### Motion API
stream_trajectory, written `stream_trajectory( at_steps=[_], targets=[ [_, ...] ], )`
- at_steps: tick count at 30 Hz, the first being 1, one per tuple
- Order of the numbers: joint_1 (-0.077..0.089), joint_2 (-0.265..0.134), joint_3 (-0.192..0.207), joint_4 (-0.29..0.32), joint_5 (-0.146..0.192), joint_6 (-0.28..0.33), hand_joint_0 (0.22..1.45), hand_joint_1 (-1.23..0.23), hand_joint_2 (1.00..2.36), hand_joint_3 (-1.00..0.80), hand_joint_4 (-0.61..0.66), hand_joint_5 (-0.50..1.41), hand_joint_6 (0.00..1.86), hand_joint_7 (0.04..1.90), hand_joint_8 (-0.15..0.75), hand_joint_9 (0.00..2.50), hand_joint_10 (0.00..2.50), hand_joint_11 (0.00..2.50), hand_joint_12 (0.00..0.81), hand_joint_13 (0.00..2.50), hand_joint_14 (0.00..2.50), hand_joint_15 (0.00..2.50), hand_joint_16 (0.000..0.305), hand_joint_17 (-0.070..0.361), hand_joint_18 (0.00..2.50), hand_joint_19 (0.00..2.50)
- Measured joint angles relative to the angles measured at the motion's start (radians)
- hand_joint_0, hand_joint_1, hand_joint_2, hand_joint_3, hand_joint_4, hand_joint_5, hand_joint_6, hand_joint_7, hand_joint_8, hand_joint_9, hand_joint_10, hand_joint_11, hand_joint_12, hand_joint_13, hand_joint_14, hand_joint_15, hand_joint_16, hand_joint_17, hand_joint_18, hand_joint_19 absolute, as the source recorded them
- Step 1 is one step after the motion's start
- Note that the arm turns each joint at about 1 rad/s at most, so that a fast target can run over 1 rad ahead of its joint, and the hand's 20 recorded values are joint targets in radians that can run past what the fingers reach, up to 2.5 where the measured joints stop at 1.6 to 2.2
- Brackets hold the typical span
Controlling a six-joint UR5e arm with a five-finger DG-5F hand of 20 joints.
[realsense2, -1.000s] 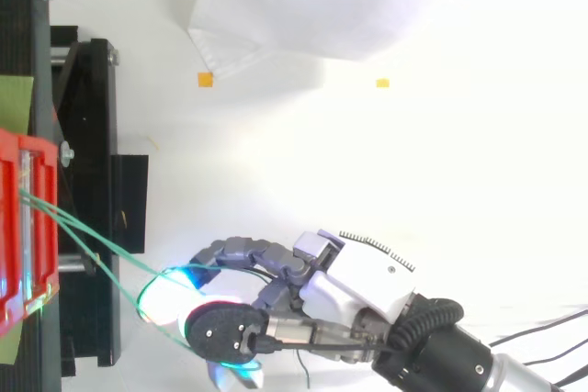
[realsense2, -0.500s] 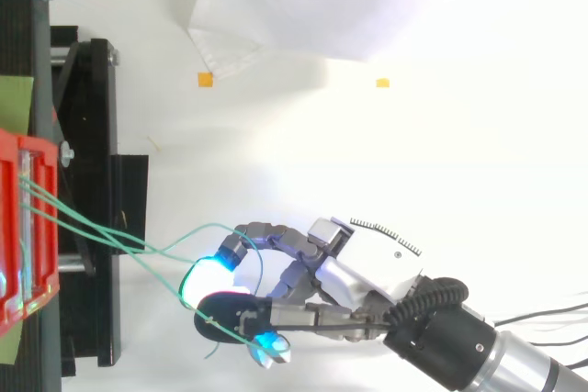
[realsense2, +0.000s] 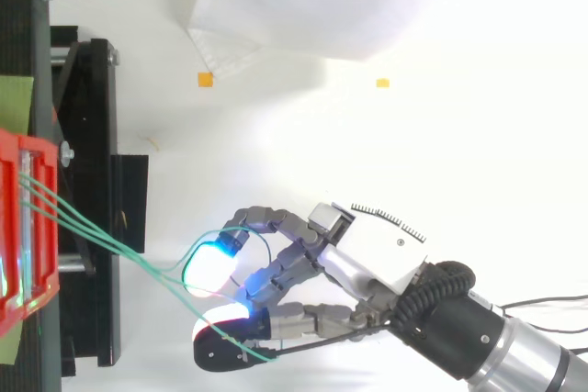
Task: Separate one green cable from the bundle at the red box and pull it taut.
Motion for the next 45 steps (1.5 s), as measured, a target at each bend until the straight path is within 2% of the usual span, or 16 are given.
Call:
stream_trajectory(
  at_steps=[2, 3, 5, 9, 11, 13, 16, 21, 23, 25, 27, 31, 33, 37, 42, 45],
  targets=[
    [-0.002, 0.005, 0.000, 0.000, 0.000, -0.022, 0.34, -0.78, 1.00, -0.50, 0.36, -0.09, 0.50, 1.13, 0.424, 1.23, 0.02, 1.24, 0.478, 1.14, 0.02, 1.09, 0.095, 0.214, 1.04, 0.61],
    [-0.003, 0.006, 0.000, -0.001, 0.000, -0.033, 0.33, -0.66, 1.00, -0.50, 0.35, -0.07, 0.50, 1.16, 0.427, 1.26, 0.02, 1.22, 0.487, 1.16, 0.02, 1.08, 0.097, 0.218, 1.06, 0.62],
    [-0.006, 0.010, 0.000, -0.001, 0.001, -0.060, 0.33, -0.59, 1.00, -0.50, 0.35, -0.06, 0.50, 1.17, 0.435, 1.29, 0.02, 1.22, 0.490, 1.17, 0.02, 1.08, 0.097, 0.219, 1.07, 0.62],
    [-0.013, 0.015, -0.001, -0.002, 0.003, -0.138, 0.32, -0.28, 1.00, -0.50, 0.38, -0.03, 0.50, 1.16, 0.419, 1.39, 0.02, 1.16, 0.496, 1.23, 0.02, 1.07, 0.100, 0.225, 1.13, 0.62],
    [-0.018, 0.022, -0.001, -0.002, 0.002, -0.187, 0.32, -0.19, 1.00, -0.50, 0.39, -0.03, 0.50, 1.15, 0.409, 1.42, 0.02, 1.13, 0.494, 1.25, 0.02, 1.06, 0.100, 0.225, 1.14, 0.62],
    [-0.022, 0.029, -0.001, -0.001, 0.001, -0.228, 0.31, -0.09, 1.00, -0.50, 0.40, -0.05, 0.50, 1.02, 0.401, 1.43, 0.02, 1.10, 0.494, 1.26, 0.02, 1.06, 0.101, 0.226, 1.15, 0.61],
    [-0.029, 0.043, -0.001, -0.002, 0.000, -0.280, 0.31, -0.08, 1.00, -0.50, 0.39, -0.07, 0.50, 0.93, 0.403, 1.41, 0.02, 1.08, 0.496, 1.27, 0.02, 1.05, 0.101, 0.228, 1.16, 0.60],
    [-0.042, 0.071, -0.002, -0.007, 0.000, -0.391, 0.32, -0.07, 1.00, -0.50, 0.41, -0.05, 0.50, 0.97, 0.394, 1.43, 0.02, 1.07, 0.487, 1.27, 0.02, 1.03, 0.100, 0.224, 1.15, 0.61],
    [-0.044, 0.080, -0.001, -0.006, 0.000, -0.436, 0.33, -0.12, 1.00, -0.50, 0.40, -0.04, 0.50, 1.01, 0.394, 1.45, 0.02, 1.08, 0.488, 1.27, 0.02, 1.03, 0.098, 0.221, 1.14, 0.62],
    [-0.047, 0.088, -0.001, -0.005, 0.000, -0.479, 0.35, -0.28, 1.00, -0.50, 0.37, -0.04, 0.50, 1.03, 0.397, 1.44, 0.02, 1.09, 0.483, 1.26, 0.02, 1.04, 0.096, 0.217, 1.12, 0.63],
    [-0.050, 0.093, -0.001, -0.005, -0.001, -0.504, 0.42, -0.53, 1.00, -0.50, 0.33, -0.07, 0.50, 1.02, 0.368, 1.35, 0.02, 1.13, 0.442, 1.18, 0.02, 1.07, 0.088, 0.198, 1.01, 0.67],
    [-0.056, 0.099, -0.001, -0.004, -0.012, -0.527, 0.51, -0.72, 1.00, -0.50, 0.30, -0.09, 0.50, 1.03, 0.343, 1.27, 0.03, 1.14, 0.395, 1.11, 0.02, 1.08, 0.078, 0.175, 0.89, 0.72],
    [-0.059, 0.100, -0.001, -0.004, -0.022, -0.534, 0.54, -0.78, 1.00, -0.48, 0.29, -0.09, 0.50, 1.06, 0.337, 1.25, 0.02, 1.15, 0.379, 1.09, 0.02, 1.09, 0.074, 0.166, 0.85, 0.74],
    [-0.063, 0.100, -0.001, -0.004, -0.043, -0.541, 0.63, -0.88, 1.02, -0.27, 0.28, -0.10, 0.50, 1.07, 0.331, 1.19, 0.03, 1.16, 0.369, 1.05, 0.02, 1.09, 0.070, 0.157, 0.79, 0.75],
    [-0.071, 0.100, -0.001, -0.001, -0.075, -0.542, 0.63, -0.97, 1.02, -0.02, 0.31, -0.15, 0.50, 1.02, 0.353, 1.06, 0.02, 1.10, 0.405, 0.98, 0.02, 1.05, 0.076, 0.170, 0.75, 0.71],
    [-0.076, 0.100, -0.001, 0.001, -0.095, -0.543, 0.64, -1.00, 1.02, -0.05, 0.29, -0.16, 0.50, 1.01, 0.349, 0.93, 0.02, 1.07, 0.395, 0.89, 0.02, 1.02, 0.074, 0.166, 0.67, 0.71]
  ],
)
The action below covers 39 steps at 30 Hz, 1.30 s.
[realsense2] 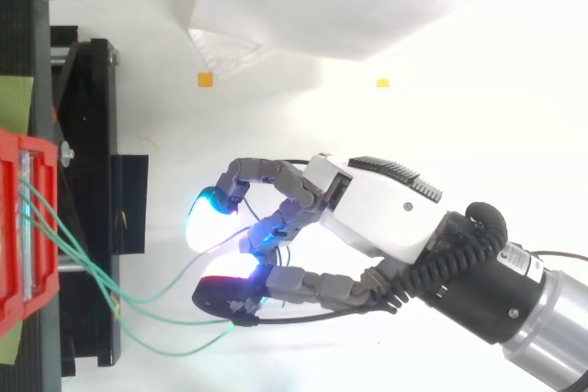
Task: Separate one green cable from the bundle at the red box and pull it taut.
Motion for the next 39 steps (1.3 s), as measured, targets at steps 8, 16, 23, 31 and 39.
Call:
stream_trajectory(
  at_steps=[8, 16, 23, 31, 39],
  targets=[
    [-0.018, 0.000, 0.000, 0.003, -0.055, -0.003, 0.73, -1.21, 1.00, -0.50, 0.23, -0.23, 0.50, 0.90, 0.323, 0.40, 0.02, 0.60, 0.375, 0.53, 0.03, 0.80, 0.066, 0.149, 0.39, 0.68],
    [-0.034, 0.000, -0.001, 0.003, -0.106, -0.012, 0.38, -0.83, 1.00, -0.50, 0.32, -0.21, 0.50, 0.90, 0.381, 0.47, 0.01, 0.51, 0.433, 0.57, 0.02, 0.73, 0.081, 0.183, 0.47, 0.64],
    [-0.039, 0.000, -0.001, 0.003, -0.124, -0.015, 0.33, -0.23, 1.00, -0.50, 0.33, -0.19, 0.50, 0.87, 0.395, 0.66, 0.01, 0.49, 0.452, 0.64, 0.02, 0.67, 0.087, 0.196, 0.52, 0.61],
    [-0.039, 0.000, 0.000, 0.003, -0.123, -0.016, 0.37, -0.38, 1.00, -0.50, 0.32, -0.18, 0.50, 0.88, 0.382, 0.71, 0.01, 0.54, 0.437, 0.66, 0.02, 0.68, 0.080, 0.180, 0.52, 0.64],
    [-0.038, 0.000, 0.000, 0.004, -0.125, -0.015, 0.49, -0.76, 1.00, -0.50, 0.34, -0.12, 0.50, 0.93, 0.311, 0.92, 0.02, 0.70, 0.362, 0.73, 0.02, 0.75, 0.061, 0.137, 0.56, 0.72]
  ],
)
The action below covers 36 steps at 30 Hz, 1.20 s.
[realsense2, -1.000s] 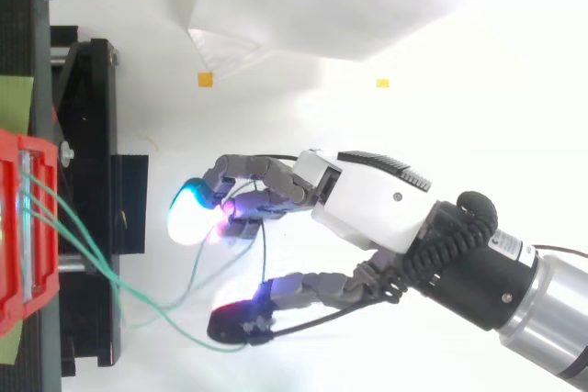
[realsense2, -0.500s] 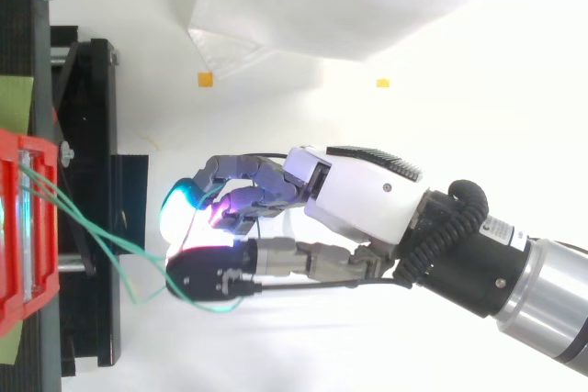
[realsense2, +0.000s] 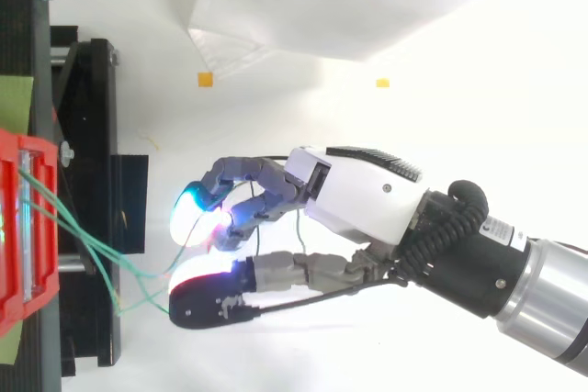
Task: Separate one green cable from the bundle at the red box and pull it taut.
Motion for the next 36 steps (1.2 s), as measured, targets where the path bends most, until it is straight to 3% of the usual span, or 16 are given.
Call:
stream_trajectory(
  at_steps=[5, 17, 22, 25, 33, 36],
  targets=[
    [0.004, 0.000, 0.000, 0.001, 0.003, 0.002, 0.46, -0.83, 1.00, -0.50, 0.34, -0.14, 0.50, 0.90, 0.322, 0.90, 0.02, 0.72, 0.376, 0.74, 0.02, 0.75, 0.064, 0.144, 0.59, 0.71],
    [0.007, 0.019, 0.000, -0.008, 0.000, -0.014, 0.42, -0.65, 1.00, -0.50, 0.38, -0.08, 0.50, 1.00, 0.338, 1.01, 0.02, 0.70, 0.402, 0.80, 0.02, 0.75, 0.068, 0.153, 0.65, 0.70],
    [0.011, 0.041, 0.000, -0.010, 0.005, -0.013, 0.40, -0.49, 1.00, -0.50, 0.43, -0.04, 0.50, 1.05, 0.335, 1.20, 0.02, 0.72, 0.423, 0.92, 0.02, 0.76, 0.071, 0.159, 0.75, 0.70],
    [0.014, 0.050, 0.000, -0.011, 0.003, -0.010, 0.41, -0.47, 1.00, -0.50, 0.43, -0.02, 0.50, 1.07, 0.337, 1.28, 0.02, 0.73, 0.424, 0.96, 0.02, 0.77, 0.070, 0.158, 0.79, 0.71],
    [0.023, 0.053, -0.001, -0.012, 0.007, 0.014, 0.41, -0.44, 1.00, -0.50, 0.35, 0.03, 0.50, 1.16, 0.302, 1.53, 0.02, 0.75, 0.416, 1.14, 0.02, 0.78, 0.068, 0.154, 0.92, 0.73],
    [0.028, 0.054, -0.001, -0.012, 0.007, 0.016, 0.42, -0.50, 1.00, -0.50, 0.24, 0.04, 0.50, 1.23, 0.313, 1.55, 0.02, 0.78, 0.420, 1.17, 0.02, 0.80, 0.067, 0.151, 0.94, 0.74]
  ],
)
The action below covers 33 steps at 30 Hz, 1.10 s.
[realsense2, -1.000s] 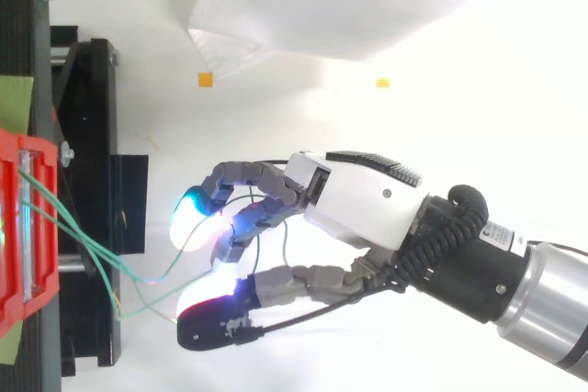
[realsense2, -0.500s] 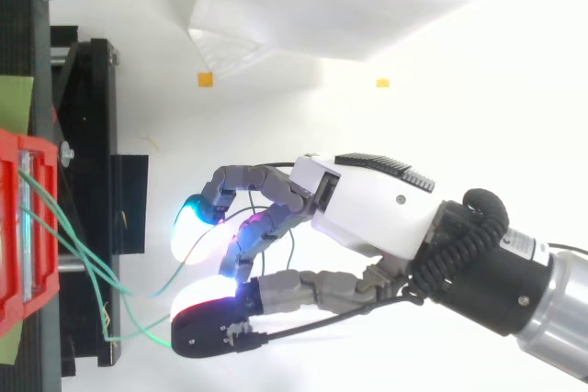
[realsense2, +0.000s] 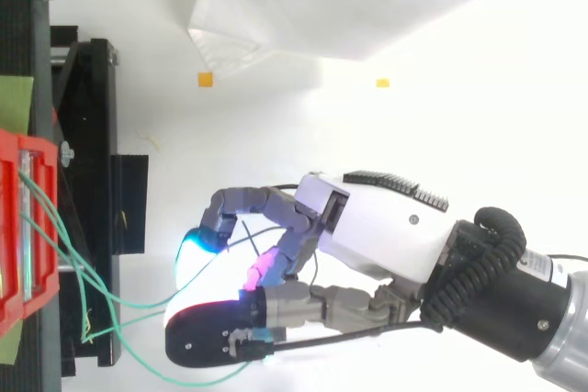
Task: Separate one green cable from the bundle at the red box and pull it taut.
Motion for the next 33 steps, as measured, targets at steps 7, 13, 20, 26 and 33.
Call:
stream_trajectory(
  at_steps=[7, 13, 20, 26, 33],
  targets=[
    [0.002, 0.001, 0.000, -0.001, 0.000, 0.001, 0.42, -0.54, 1.00, -0.50, 0.25, 0.06, 0.50, 1.35, 0.313, 1.64, 0.03, 0.80, 0.417, 1.26, 0.02, 0.81, 0.068, 0.153, 1.03, 0.73],
    [0.002, 0.007, 0.000, -0.007, 0.005, 0.062, 0.42, -0.54, 1.00, -0.50, 0.33, 0.07, 0.50, 1.31, 0.291, 1.72, 0.03, 0.80, 0.415, 1.32, 0.02, 0.81, 0.069, 0.154, 1.06, 0.73],
    [-0.007, 0.008, 0.000, -0.036, 0.004, 0.240, 0.41, -0.52, 1.00, -0.50, 0.35, 0.08, 0.50, 1.27, 0.279, 1.81, 0.03, 0.75, 0.409, 1.40, 0.02, 0.81, 0.069, 0.155, 1.11, 0.72],
    [-0.011, 0.008, 0.000, -0.067, 0.004, 0.397, 0.43, -0.53, 1.00, -0.50, 0.31, 0.09, 0.50, 1.29, 0.271, 1.88, 0.03, 0.76, 0.398, 1.45, 0.02, 0.81, 0.067, 0.151, 1.11, 0.72],
    [-0.018, 0.008, -0.001, -0.073, -0.006, 0.576, 0.53, -0.68, 1.00, -0.50, 0.16, 0.10, 0.50, 1.40, 0.271, 1.90, 0.03, 0.85, 0.360, 1.44, 0.02, 0.86, 0.055, 0.125, 1.03, 0.79]
  ],
)
